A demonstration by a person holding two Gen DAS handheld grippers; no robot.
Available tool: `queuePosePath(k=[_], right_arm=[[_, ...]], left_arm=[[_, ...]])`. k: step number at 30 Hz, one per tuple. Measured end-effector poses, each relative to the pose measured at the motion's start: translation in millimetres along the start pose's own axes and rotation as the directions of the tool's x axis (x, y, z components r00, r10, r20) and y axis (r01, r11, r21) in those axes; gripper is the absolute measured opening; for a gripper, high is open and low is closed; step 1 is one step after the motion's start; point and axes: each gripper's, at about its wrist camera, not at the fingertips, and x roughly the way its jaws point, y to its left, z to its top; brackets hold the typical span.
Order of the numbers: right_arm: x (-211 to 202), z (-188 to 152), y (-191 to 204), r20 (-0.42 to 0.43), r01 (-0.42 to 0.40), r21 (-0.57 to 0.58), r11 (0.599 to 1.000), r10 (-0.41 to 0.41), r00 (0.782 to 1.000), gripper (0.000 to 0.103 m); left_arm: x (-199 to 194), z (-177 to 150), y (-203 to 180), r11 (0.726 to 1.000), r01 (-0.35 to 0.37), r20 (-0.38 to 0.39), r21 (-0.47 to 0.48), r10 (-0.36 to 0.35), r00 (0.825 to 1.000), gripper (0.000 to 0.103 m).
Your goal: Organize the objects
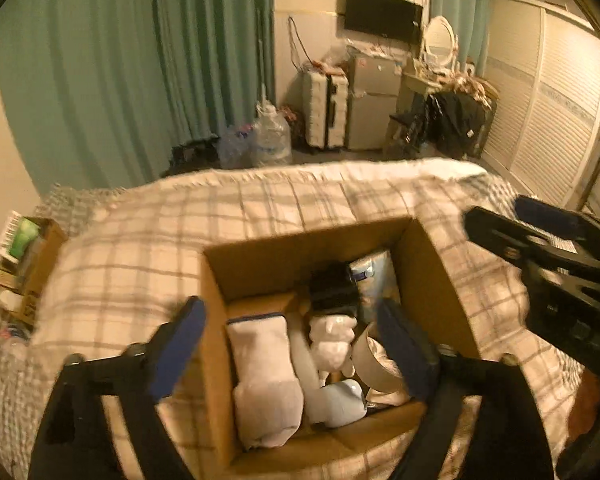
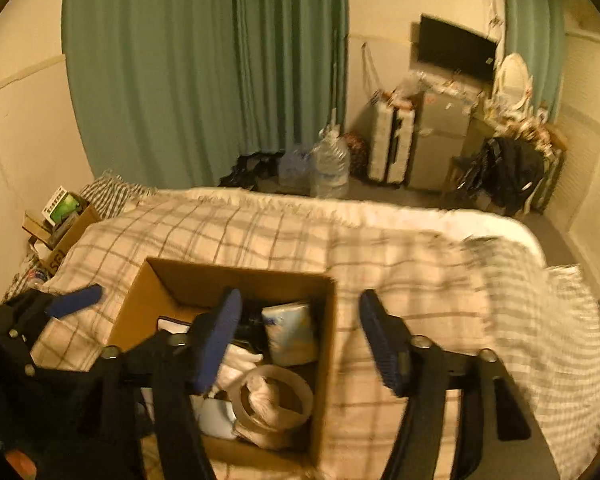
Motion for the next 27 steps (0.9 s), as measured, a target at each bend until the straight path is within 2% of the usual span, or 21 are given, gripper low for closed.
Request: queuePosePath(k=[2,4,6,10,13,16,19,22,27], right_arm=[[-30.4,5.3,-1.6,0.038,0.023,-0.003,1.0,-0.023,0.999,0.075],[-65.1,11.9,-3.3,0.08,0.042,-0.002,0.999,-0.042,0.996,0.087],[-101.6,17.8,-4.3,0.129,0.058,0.004,0.998,-0.058,0.99,0.092],[-171.4,20.6,-2.4,0.237,0.073,0.004,0.997,-0.072,0.969,0.102],[-210.8,11.7,1.3,0.3,0.1,0.005,0.995,-0.097,0.949,0.102],[-235.2,-4.1,3.0,0.322,0.129,0.019,0.991,-0.128,0.938,0.102],[-247.9,-23.8,10.7,0.318,0.162,0.01,0.987,-0.157,0.935,0.102],[-257.2,-41.6,17.6,0.355,0.162,-0.003,0.987,-0.15,0.923,0.102],[-252.0,-65.0,22.6,0.354,0.119,0.015,0.993,-0.117,0.928,0.102]], left_arm=[[-26.2,3.9,-1.2,1.0,-0.015,0.051,0.008,0.014,0.999,0.099],[-60.7,8.8,-4.3,0.999,-0.028,0.108,0.029,0.024,0.994,0.103],[-90.1,12.7,-5.6,0.999,-0.032,0.16,0.039,0.025,0.987,0.103],[-147.0,16.0,-5.8,0.998,-0.017,0.258,0.054,0.003,0.966,0.103],[-182.9,9.6,-3.7,0.999,-0.014,0.327,0.05,-0.003,0.945,0.103],[-207.3,-5.5,3.4,0.999,-0.013,0.376,0.033,-0.001,0.927,0.103],[-212.8,-24.6,14.0,1.0,-0.005,0.355,0.011,0.001,0.935,0.103],[-214.2,-43.9,23.7,1.0,-0.008,0.362,-0.01,0.011,0.932,0.103],[-210.8,-68.2,22.4,0.994,-0.102,0.423,-0.04,0.109,0.9,0.103]])
